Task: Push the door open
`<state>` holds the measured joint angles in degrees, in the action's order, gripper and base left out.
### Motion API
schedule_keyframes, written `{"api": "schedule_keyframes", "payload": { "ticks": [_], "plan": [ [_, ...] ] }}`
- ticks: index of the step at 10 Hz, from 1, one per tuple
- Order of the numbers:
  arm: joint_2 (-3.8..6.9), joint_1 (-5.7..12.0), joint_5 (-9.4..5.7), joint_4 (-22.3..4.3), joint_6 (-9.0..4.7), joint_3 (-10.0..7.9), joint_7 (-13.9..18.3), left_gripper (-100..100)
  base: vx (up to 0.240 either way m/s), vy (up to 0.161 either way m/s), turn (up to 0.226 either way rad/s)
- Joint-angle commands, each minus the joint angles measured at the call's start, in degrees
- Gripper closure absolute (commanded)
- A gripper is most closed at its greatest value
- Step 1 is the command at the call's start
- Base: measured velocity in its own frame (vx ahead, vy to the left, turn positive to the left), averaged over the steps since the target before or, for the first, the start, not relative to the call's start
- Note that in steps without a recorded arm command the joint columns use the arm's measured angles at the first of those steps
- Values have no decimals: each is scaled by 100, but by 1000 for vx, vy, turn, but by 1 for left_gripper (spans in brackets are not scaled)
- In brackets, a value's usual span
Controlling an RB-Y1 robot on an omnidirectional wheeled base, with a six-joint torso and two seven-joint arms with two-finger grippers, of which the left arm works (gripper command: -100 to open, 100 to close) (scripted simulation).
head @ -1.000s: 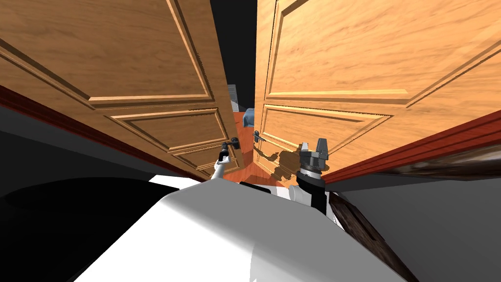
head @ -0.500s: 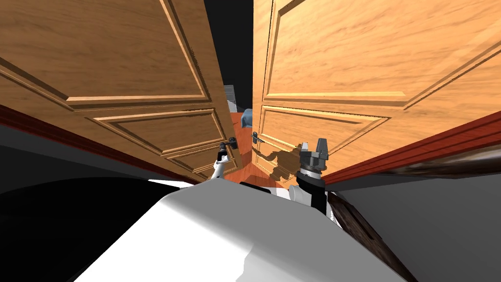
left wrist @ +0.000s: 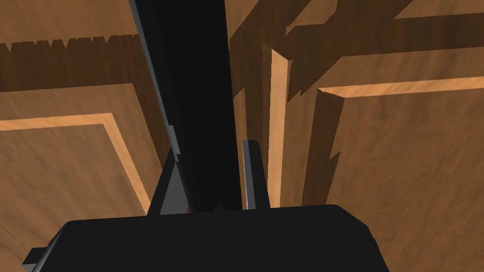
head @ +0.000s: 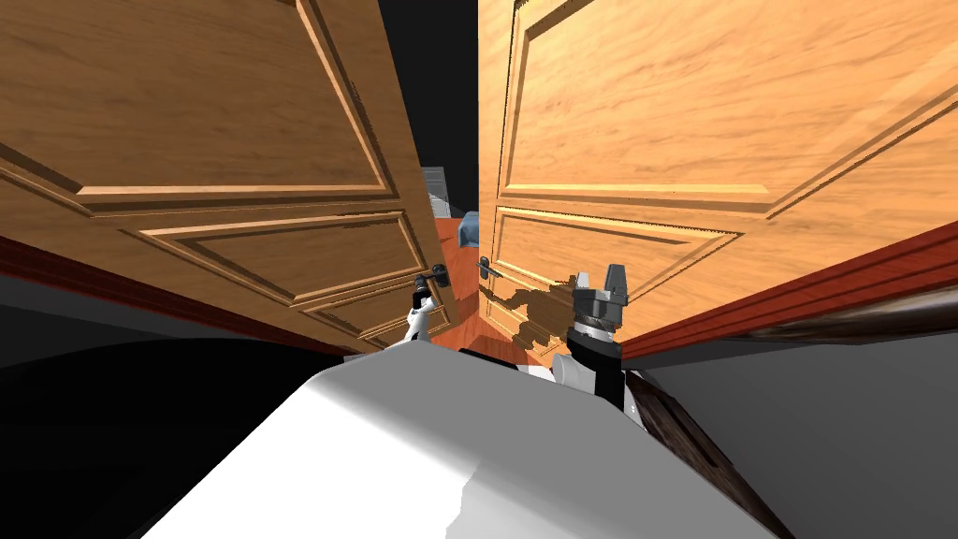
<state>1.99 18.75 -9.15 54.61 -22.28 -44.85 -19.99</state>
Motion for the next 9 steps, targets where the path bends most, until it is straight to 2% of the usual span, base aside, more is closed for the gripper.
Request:
{"api": "schedule_keyframes", "payload": {
  "ticks": [1,2,3,4,5,6,7,8,9],
  "plan": [
    [-55,142,-33,-58,-36,-216,-123,100,171,-35,-45],
    [-77,179,-49,-97,-46,-308,-166,100,222,-50,-18],
    [-27,73,-48,-80,-35,-298,-126,100,87,-5,66],
    [35,127,-95,-50,-138,-543,-251,100,-83,87,-146],
    [45,147,-107,-42,-164,-602,-283,100,-121,139,-180],
    [67,202,-141,-20,-237,-773,-375,100,-96,137,-212],
    [78,230,-158,-9,-273,-858,-421,100,-24,144,-180],
    [78,230,-158,-9,-273,-858,-421,100,16,95,-70],
    [88,264,-179,4,-319,-965,-478,100,24,69,-74]
  ]
}}
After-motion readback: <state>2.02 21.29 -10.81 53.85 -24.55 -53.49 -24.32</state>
